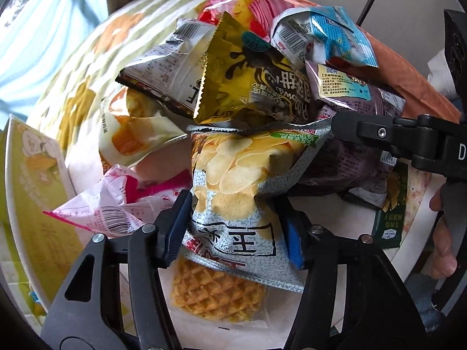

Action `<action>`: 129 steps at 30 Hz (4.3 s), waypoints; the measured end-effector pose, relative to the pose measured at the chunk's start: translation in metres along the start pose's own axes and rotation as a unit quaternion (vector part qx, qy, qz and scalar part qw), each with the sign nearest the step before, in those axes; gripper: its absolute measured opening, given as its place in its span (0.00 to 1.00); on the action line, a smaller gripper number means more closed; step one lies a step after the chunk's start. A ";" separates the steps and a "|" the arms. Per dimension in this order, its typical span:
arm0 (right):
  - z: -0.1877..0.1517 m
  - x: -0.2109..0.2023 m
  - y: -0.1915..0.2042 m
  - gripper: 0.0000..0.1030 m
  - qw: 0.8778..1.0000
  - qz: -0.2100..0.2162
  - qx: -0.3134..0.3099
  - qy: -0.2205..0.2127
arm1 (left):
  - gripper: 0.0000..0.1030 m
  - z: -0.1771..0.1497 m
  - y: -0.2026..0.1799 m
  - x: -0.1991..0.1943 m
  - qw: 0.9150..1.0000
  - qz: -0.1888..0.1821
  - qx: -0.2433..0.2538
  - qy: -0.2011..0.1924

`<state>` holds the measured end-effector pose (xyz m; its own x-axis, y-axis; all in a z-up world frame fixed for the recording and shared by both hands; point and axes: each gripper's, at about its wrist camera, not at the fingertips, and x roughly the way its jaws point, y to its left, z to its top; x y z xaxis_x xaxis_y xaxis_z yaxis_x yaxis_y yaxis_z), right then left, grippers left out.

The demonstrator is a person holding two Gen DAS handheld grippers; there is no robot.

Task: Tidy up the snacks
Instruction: 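Grasp the potato chip bag with the left tool while the right tool grasps the brown snack bag, then carry both bags over the yellow box and release them inside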

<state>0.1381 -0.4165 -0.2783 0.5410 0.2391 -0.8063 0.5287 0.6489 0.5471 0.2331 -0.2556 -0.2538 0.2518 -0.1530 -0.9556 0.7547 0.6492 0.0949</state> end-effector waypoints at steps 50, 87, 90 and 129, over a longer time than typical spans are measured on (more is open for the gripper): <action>0.008 -0.097 0.119 0.49 0.978 0.074 -0.194 -0.024 | 0.50 -0.057 0.055 -0.191 0.970 0.089 -0.171 -0.151; -0.038 0.082 0.407 0.49 0.921 0.046 -0.384 0.042 | 0.50 -0.117 0.384 -0.112 0.938 0.045 -0.333 -0.092; -0.034 0.094 0.405 0.49 0.919 0.039 -0.389 0.052 | 0.50 -0.115 0.391 -0.098 0.936 0.042 -0.340 -0.080; -0.054 0.098 0.417 0.97 0.879 0.033 -0.474 0.041 | 0.99 -0.174 0.358 -0.160 0.900 0.101 -0.413 -0.099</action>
<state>0.3760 -0.0832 -0.1416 0.4807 0.3247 -0.8146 -0.3049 0.9328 0.1920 0.3578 0.1309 -0.1156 0.4974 -0.0464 -0.8663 -0.0056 0.9984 -0.0567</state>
